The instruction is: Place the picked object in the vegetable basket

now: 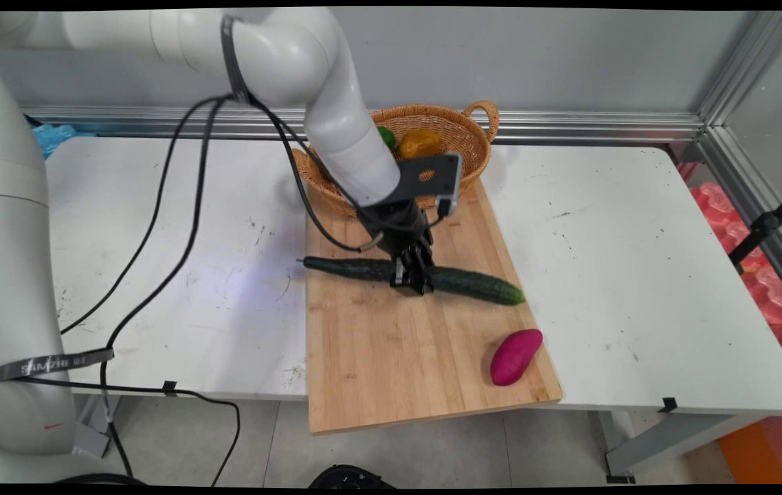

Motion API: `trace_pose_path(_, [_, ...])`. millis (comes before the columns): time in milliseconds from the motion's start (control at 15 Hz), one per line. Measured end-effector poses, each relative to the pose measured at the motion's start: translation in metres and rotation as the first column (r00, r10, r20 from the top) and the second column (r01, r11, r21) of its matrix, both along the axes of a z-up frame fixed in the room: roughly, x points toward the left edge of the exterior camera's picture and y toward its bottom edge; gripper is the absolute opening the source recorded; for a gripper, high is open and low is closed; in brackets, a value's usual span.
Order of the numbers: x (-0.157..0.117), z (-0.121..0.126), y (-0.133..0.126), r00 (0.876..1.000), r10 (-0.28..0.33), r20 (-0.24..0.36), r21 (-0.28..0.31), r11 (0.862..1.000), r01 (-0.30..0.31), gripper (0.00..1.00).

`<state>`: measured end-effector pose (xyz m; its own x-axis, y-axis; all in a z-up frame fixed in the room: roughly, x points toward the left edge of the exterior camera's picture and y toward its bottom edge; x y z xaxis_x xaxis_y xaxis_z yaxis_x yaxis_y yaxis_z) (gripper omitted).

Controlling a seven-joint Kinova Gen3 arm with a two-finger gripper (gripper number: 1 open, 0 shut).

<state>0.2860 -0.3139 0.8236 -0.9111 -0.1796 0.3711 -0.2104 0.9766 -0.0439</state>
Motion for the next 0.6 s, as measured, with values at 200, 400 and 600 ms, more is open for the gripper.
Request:
trace_pose_path(200, [0.004, 0.033, -0.003, 1.000, 0.024, -0.020, -0.006, 1.000, -0.024, 0.00])
trace_pose_path(400, [0.011, 0.071, -0.010, 0.994, 0.098, -0.057, -0.016, 0.995, -0.099, 0.00])
trace_pose_path(600, [0.021, 0.103, -0.023, 0.973, 0.207, -0.104, -0.030, 0.977, -0.211, 0.00])
